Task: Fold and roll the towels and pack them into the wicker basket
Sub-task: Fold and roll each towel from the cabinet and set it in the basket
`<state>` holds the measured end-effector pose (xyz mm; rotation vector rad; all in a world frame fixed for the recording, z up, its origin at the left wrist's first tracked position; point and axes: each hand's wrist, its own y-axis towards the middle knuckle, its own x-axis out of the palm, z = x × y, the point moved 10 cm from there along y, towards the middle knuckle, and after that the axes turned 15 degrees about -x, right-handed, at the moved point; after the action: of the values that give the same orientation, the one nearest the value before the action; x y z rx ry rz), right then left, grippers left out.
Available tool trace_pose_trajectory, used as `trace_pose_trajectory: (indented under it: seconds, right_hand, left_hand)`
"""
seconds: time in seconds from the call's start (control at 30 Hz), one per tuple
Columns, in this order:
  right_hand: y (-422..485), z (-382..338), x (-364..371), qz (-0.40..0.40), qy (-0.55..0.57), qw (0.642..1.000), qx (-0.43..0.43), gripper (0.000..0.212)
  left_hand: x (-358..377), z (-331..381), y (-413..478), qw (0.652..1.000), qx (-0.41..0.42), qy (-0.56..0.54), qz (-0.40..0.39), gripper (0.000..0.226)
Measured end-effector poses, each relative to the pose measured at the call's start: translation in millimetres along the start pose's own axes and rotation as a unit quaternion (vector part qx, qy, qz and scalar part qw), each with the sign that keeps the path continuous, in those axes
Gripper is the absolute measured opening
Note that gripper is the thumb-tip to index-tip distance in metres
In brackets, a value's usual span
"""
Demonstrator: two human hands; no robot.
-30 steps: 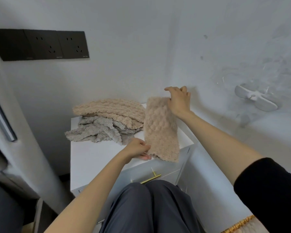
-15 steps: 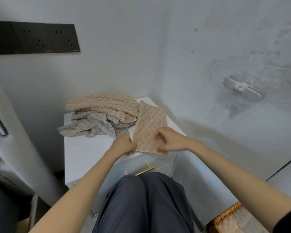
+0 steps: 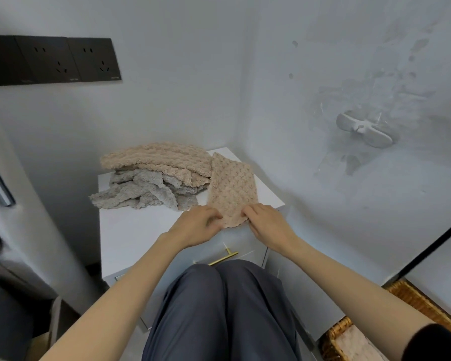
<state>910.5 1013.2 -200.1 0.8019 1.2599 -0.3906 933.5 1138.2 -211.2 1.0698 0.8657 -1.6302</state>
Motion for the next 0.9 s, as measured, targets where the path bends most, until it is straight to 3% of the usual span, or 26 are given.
trace_pose_trajectory:
  seconds: [0.17, 0.37, 0.57, 0.73, 0.83, 0.9]
  right_hand:
    - [-18, 36, -14, 0.018, 0.046, 0.996, 0.078, 0.025]
    - [-35, 61, -7, 0.016, 0.167, 0.975, 0.142, 0.021]
    - [-39, 86, 3, 0.047, 0.283, 0.920, 0.265, 0.024]
    - [-40, 100, 12, 0.072, 0.295, 0.887, 0.349, 0.031]
    - [-44, 105, 19, 0.088, 0.300, 0.863, 0.396, 0.012]
    - [-47, 106, 22, 0.101, 0.286, 0.858, 0.415, 0.018]
  left_hand:
    - [12, 11, 2, 0.999, 0.004, 0.052, -0.008, 0.058]
    - [0, 25, 8, 0.997, -0.004, 0.014, 0.072, 0.032]
    - [-6, 7, 16, 0.993, -0.054, -0.049, 0.089, 0.037]
    - [-6, -7, 33, 0.980, -0.113, -0.130, 0.098, 0.038]
    - [-3, -18, 41, 0.969, -0.154, -0.164, 0.103, 0.031]
    - [-1, -23, 43, 0.963, -0.175, -0.174, 0.109, 0.031]
